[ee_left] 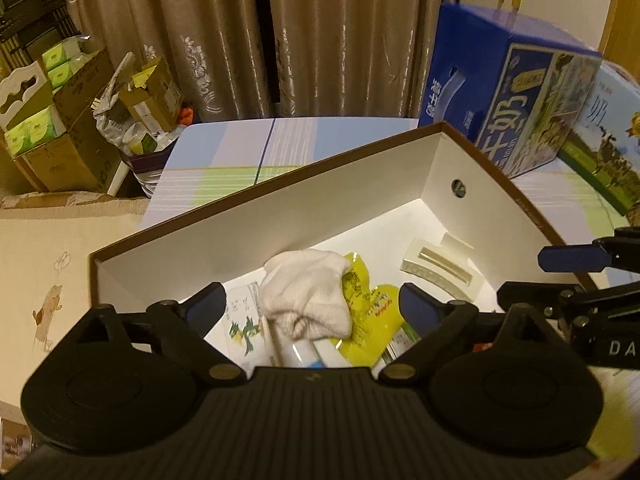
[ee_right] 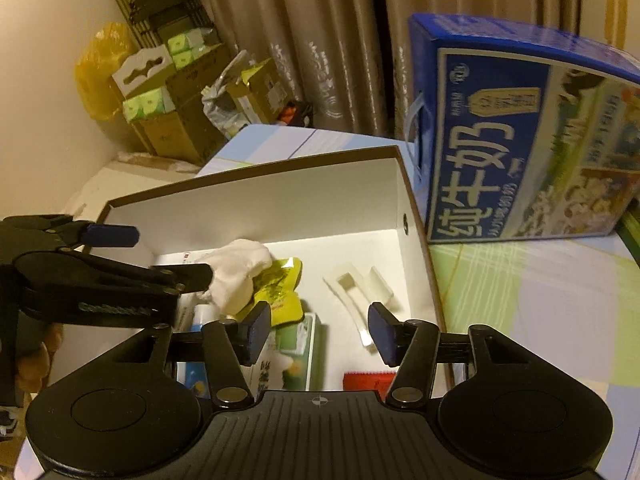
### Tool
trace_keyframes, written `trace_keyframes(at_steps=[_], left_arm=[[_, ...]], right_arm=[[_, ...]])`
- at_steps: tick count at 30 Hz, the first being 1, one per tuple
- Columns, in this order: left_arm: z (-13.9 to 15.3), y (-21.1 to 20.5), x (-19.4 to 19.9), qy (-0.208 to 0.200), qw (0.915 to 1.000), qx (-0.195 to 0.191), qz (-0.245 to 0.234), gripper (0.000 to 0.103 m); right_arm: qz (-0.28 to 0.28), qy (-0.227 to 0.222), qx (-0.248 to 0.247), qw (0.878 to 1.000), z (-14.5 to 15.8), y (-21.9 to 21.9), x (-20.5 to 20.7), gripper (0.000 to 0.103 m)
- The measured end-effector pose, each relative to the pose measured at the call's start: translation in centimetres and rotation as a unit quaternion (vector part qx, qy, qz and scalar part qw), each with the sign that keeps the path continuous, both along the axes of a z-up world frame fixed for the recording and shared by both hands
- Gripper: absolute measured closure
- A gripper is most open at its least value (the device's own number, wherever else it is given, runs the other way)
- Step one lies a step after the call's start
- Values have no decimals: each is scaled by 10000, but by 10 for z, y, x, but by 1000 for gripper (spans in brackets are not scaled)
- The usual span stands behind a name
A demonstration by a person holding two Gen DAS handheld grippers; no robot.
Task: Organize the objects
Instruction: 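Open both grippers to drop sock and hair clip into the box, then withdraw both grippers from the box toward the scrunchie and pill bottle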
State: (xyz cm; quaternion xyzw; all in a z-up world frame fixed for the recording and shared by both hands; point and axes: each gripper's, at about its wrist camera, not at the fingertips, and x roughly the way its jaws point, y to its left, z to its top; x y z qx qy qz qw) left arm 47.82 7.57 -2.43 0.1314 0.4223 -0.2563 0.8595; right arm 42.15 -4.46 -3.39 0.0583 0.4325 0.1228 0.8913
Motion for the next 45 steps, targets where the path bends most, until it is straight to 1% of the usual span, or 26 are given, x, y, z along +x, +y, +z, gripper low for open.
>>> trace_keyframes(at_steps=[9,13,16,21,28,35,38,45], left_arm=[[24,29,-41,63,9995,-172,256,10],[31,43,-66,115,9991,-246,331,10],[31,50,-85,202,9988,-255,365,10],[30,60,-116,333,9982,-297,399,10],[32,67,-154,416,9977,-363,382,10],[34,70,-188,461,9976,-395,332,10],[34,73,-201,489,9975,-407,318,10],[29,74,-226,575,9973,-342,300,10]], right_arm=[[-381,-55,226,9990,11,-7,-35,50],[-524,-33,329,9981,12,-9,-56,50],[-627,6,446,9970,14,-13,-72,50],[-705,16,492,9963,17,-14,-100,50],[-777,-18,585,9953,24,-18,-139,50],[-967,72,1008,9902,26,-32,-176,50],[-1056,182,1121,9879,25,-37,-191,50],[-1130,284,1463,9824,19,-51,-225,50]])
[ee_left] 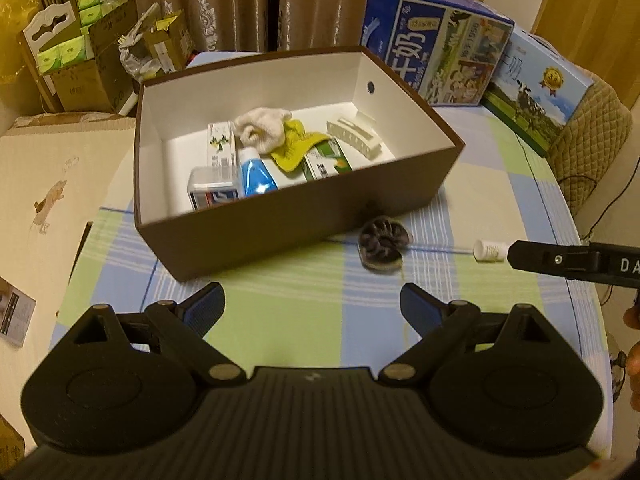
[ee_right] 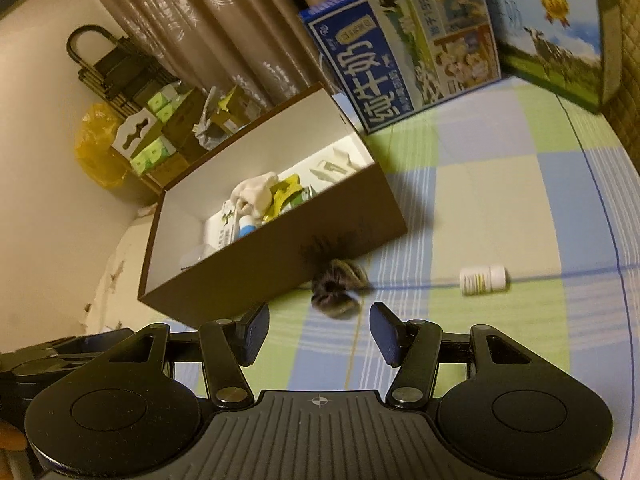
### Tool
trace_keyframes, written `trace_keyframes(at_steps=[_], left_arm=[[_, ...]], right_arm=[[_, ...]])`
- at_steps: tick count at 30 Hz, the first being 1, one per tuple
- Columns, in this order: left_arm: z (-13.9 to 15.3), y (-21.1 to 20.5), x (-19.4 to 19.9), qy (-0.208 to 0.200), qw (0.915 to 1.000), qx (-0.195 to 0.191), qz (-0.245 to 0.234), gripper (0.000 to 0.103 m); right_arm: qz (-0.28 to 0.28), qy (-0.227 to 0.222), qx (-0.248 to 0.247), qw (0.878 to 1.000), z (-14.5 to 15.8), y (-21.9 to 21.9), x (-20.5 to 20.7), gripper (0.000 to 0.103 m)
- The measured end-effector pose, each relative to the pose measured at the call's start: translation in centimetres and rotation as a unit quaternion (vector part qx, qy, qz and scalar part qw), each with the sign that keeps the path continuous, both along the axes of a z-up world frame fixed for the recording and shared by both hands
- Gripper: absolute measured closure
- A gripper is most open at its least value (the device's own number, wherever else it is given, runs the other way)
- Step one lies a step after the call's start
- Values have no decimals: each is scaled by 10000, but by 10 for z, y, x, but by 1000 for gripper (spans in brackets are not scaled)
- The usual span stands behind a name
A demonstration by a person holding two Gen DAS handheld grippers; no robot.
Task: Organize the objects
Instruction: 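Withdraw both grippers from the box toward the scrunchie and pill bottle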
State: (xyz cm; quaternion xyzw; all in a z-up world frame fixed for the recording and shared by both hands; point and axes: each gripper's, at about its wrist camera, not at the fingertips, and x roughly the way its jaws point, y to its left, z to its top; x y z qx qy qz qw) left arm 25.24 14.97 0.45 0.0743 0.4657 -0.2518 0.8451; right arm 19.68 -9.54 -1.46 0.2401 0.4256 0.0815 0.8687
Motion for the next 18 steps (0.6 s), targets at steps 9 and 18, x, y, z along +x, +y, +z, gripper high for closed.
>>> trace_keyframes(at_steps=[9,18], left_arm=[[-9,0,-26,138,9999,40,-18,10],[-16,-3,-38,226,9997,89,-51,10]], right_arm=[[-16,-93,17,10000,-4,-9,-33,49],[156,-64,-524,9985,-7,-5,-48,48]])
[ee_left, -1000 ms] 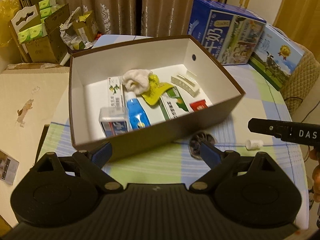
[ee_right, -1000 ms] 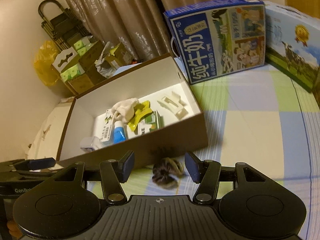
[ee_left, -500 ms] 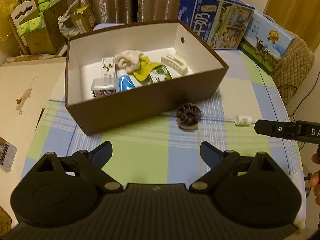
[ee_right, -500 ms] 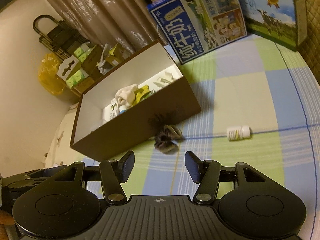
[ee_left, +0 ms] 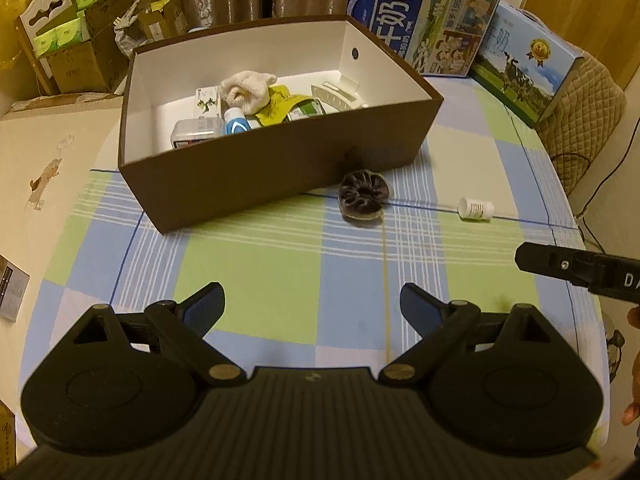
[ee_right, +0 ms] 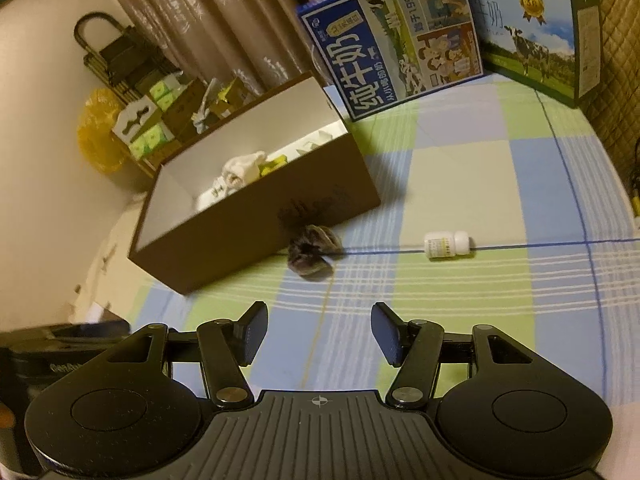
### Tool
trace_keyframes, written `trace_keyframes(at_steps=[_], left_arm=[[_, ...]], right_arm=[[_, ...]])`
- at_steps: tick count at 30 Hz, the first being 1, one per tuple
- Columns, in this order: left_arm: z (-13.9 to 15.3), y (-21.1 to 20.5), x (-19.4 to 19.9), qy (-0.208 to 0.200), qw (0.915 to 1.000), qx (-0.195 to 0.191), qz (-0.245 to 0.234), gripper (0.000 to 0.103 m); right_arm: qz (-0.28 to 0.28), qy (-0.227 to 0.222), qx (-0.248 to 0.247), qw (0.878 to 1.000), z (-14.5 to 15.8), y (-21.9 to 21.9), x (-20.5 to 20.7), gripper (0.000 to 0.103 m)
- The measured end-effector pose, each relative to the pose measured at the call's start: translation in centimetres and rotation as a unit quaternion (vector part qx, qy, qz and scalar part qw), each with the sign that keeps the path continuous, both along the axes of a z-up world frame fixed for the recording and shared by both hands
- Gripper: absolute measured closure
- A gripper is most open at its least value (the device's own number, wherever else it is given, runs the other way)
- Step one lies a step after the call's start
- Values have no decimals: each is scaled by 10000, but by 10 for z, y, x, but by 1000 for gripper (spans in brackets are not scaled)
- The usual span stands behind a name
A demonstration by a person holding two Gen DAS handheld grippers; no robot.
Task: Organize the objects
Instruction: 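Withdraw both grippers from the box toward the scrunchie and pill bottle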
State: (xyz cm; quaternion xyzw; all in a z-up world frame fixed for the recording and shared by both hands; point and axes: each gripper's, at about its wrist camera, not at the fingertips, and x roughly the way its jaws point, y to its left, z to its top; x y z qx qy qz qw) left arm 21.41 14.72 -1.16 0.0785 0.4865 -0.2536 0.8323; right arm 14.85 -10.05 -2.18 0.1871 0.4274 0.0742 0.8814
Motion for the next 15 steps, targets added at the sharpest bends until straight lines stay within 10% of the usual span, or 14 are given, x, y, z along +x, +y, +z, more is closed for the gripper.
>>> trace_keyframes(at_steps=[15], left_arm=[[-11,-6,-6,249,9996,27,-105,10]], right_arm=[[119,268,-661,9974,-14,2,-9,48]])
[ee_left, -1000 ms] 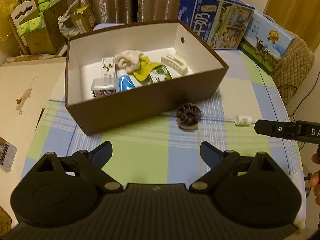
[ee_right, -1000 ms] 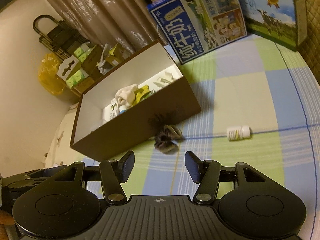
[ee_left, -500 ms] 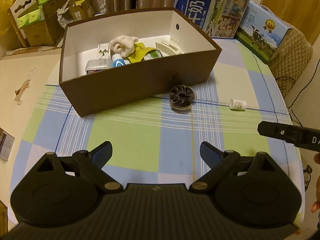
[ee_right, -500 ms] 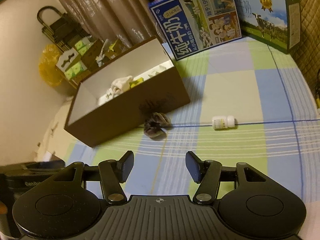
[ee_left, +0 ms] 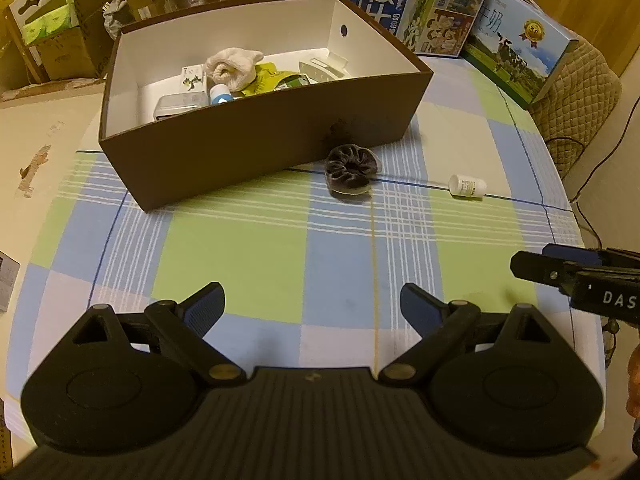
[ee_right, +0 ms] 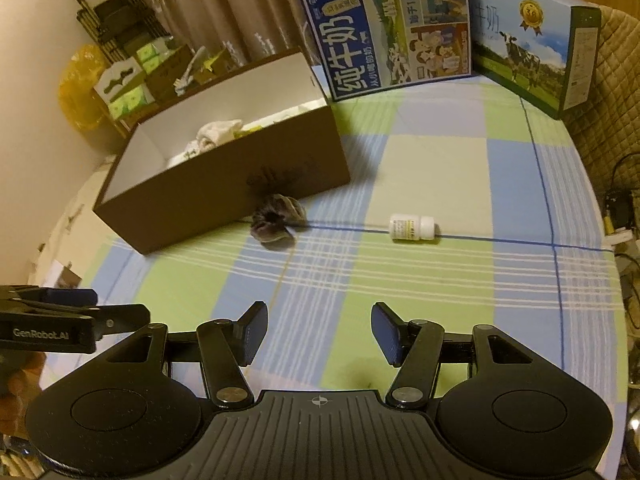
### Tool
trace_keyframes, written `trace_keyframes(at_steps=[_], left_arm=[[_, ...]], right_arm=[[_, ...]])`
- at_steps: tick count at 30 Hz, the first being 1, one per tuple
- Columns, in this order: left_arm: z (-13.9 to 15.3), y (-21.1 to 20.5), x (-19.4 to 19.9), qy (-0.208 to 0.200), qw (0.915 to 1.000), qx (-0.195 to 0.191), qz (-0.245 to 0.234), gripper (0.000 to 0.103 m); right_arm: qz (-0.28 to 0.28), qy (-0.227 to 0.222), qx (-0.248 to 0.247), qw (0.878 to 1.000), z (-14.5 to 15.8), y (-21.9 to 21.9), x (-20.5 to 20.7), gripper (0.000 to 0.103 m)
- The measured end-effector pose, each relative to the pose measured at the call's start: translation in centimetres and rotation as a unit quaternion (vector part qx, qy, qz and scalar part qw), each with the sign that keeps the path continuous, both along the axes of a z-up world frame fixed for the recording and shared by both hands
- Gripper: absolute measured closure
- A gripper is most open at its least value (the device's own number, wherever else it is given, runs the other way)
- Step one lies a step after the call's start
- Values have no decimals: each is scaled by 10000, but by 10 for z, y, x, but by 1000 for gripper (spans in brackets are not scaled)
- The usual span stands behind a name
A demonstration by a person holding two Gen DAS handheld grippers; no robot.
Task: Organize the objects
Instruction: 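Withdraw both grippers from the box toward the scrunchie and pill bottle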
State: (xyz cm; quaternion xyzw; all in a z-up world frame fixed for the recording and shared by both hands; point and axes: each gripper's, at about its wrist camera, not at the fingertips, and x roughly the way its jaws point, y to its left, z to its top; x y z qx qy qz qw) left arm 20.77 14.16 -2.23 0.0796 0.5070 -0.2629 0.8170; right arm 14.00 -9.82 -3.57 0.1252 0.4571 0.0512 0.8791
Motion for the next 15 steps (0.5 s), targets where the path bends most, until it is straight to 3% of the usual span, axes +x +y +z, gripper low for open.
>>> trace_keyframes(at_steps=[15], left_arm=[[-9,-12,7,68,9999,-28,-86,10]], right_arm=[[-282,356,-171,9988,-18,-16,6,48]])
